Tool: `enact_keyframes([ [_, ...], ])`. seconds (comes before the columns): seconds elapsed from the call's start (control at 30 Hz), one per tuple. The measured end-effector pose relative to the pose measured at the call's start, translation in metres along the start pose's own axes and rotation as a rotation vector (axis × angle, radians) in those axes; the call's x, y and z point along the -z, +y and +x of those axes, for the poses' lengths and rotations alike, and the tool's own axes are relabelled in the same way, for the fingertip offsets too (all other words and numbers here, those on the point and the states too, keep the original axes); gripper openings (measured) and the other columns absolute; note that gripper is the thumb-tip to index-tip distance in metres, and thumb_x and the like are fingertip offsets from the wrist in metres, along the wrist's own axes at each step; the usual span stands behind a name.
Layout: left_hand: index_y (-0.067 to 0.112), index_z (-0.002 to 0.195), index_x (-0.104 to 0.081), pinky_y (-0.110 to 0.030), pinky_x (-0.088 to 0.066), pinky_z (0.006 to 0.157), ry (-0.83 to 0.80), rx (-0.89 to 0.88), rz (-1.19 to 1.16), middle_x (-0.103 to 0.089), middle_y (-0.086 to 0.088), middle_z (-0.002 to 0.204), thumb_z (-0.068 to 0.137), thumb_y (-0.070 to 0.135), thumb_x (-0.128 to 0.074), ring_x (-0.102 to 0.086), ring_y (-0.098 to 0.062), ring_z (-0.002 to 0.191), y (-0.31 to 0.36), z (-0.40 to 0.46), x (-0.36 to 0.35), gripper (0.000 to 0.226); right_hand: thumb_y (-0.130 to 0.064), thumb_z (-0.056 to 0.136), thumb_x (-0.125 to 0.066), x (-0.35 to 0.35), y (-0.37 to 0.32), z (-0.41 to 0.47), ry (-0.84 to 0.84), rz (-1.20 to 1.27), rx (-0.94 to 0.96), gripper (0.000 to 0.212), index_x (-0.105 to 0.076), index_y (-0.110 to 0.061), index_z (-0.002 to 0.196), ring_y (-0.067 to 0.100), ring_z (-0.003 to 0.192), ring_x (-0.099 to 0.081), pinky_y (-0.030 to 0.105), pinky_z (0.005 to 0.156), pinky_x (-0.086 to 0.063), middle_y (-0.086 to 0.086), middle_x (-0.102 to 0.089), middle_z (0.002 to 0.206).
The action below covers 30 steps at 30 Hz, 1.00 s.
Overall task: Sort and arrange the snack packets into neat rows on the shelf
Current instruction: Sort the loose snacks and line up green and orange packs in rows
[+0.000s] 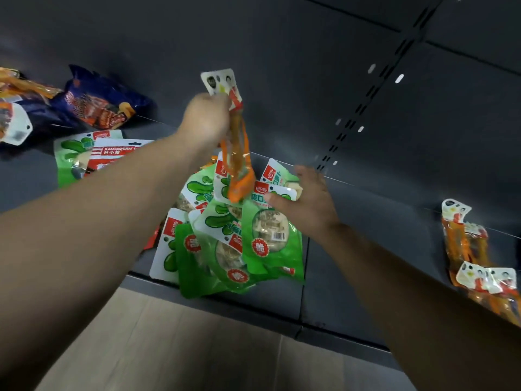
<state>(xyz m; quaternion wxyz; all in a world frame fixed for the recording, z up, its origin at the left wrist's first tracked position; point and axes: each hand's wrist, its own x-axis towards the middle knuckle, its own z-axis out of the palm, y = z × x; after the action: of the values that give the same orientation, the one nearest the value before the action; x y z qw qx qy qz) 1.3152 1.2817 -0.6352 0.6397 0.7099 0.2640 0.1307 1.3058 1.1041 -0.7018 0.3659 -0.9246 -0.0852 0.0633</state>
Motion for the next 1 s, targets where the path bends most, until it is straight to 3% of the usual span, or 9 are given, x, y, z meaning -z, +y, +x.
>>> enact_keyframes([
  [0.1,0.01,0.086,-0.058,-0.04,-0.055,0.076,-0.101,0.202,-0.312,-0.069,-0.011,0.088,0.096,0.016,-0.043,-0.067,-0.027,0.082,0.005,-0.006,-0.002,0.019,-0.042,0.071,-0.079,0.002,-0.004,0.004,-0.041,0.076,0.037,0.087,-0.035,-0.02,0.142,0.014,0.124,-0.041,0.024,0.095,-0.034,0.0,-0.038,0.139],
  [0.23,0.007,0.099,-0.063,-0.037,-0.053,0.081,-0.259,0.261,-0.251,-0.071,-0.012,0.096,0.098,0.021,-0.04,-0.066,-0.025,0.085,-0.004,-0.016,-0.01,0.027,-0.044,0.071,-0.079,0.007,-0.006,0.002,-0.141,0.236,-0.016,0.088,-0.034,-0.024,0.143,0.012,0.127,-0.041,0.036,0.106,-0.038,-0.007,-0.039,0.14],
  [0.33,0.009,0.093,-0.064,-0.038,-0.049,0.089,-0.406,0.309,-0.207,-0.07,-0.011,0.098,0.098,0.021,-0.037,-0.062,-0.026,0.091,-0.009,-0.026,-0.024,0.03,-0.036,0.074,-0.079,0.014,0.0,0.004,-0.343,0.41,-0.053,0.055,-0.055,-0.025,0.122,0.01,0.109,-0.059,0.036,0.096,-0.049,-0.009,-0.059,0.124],
  [0.4,0.011,0.097,-0.063,-0.033,-0.05,0.079,-0.484,0.34,-0.219,-0.07,-0.009,0.098,0.098,0.021,-0.037,-0.063,-0.023,0.088,-0.01,-0.032,-0.039,0.028,-0.03,0.075,-0.079,0.024,0.012,0.005,-0.401,0.425,-0.05,0.026,-0.065,-0.027,0.097,0.015,0.096,-0.067,0.041,0.091,-0.053,-0.004,-0.071,0.106],
  [0.5,0.012,0.103,-0.061,-0.025,-0.053,0.063,-0.554,0.359,-0.239,-0.069,-0.007,0.097,0.097,0.021,-0.04,-0.065,-0.018,0.079,-0.012,-0.042,-0.068,0.024,-0.018,0.081,-0.073,0.039,0.037,0.003,-0.354,0.428,-0.11,0.01,-0.065,-0.023,0.083,0.021,0.088,-0.067,0.046,0.092,-0.052,0.002,-0.07,0.093],
  [0.63,0.015,0.097,-0.061,-0.021,-0.053,0.052,-0.51,0.352,-0.223,-0.066,-0.002,0.083,0.094,0.02,-0.05,-0.063,-0.014,0.064,-0.023,-0.056,-0.111,0.012,-0.015,0.084,-0.07,0.055,0.069,-0.006,-0.341,0.425,-0.199,0.007,-0.066,-0.02,0.086,0.026,0.088,-0.066,0.047,0.091,-0.052,0.008,-0.069,0.097],
  [0.8,0.021,0.1,-0.06,-0.029,-0.048,0.068,-0.588,0.332,-0.101,-0.065,0.001,0.088,0.092,0.011,-0.055,-0.061,-0.013,0.075,-0.052,-0.076,-0.16,0.015,-0.012,0.088,-0.066,0.083,0.106,-0.022,-0.282,0.445,-0.329,0.029,-0.063,-0.001,0.115,0.012,0.068,-0.06,0.017,0.062,-0.051,0.02,-0.067,0.112],
  [0.93,0.027,0.089,-0.06,-0.031,-0.046,0.072,-0.568,0.311,-0.09,-0.065,0.002,0.089,0.092,0.007,-0.056,-0.059,-0.016,0.077,-0.063,-0.091,-0.189,0.021,-0.023,0.083,-0.072,0.1,0.129,-0.029,-0.202,0.373,-0.406,0.032,-0.064,-0.01,0.111,0.022,0.094,-0.066,0.032,0.086,-0.053,0.01,-0.069,0.109],
  [1.0,0.026,0.087,-0.059,-0.027,-0.045,0.067,-0.553,0.323,-0.07,-0.064,0.004,0.085,0.093,0.008,-0.055,-0.058,-0.014,0.072,-0.066,-0.098,-0.202,0.02,-0.025,0.082,-0.072,0.107,0.14,-0.031,-0.127,0.334,-0.402,0.032,-0.062,-0.013,0.11,0.02,0.097,-0.064,0.029,0.085,-0.05,0.006,-0.067,0.105],
])
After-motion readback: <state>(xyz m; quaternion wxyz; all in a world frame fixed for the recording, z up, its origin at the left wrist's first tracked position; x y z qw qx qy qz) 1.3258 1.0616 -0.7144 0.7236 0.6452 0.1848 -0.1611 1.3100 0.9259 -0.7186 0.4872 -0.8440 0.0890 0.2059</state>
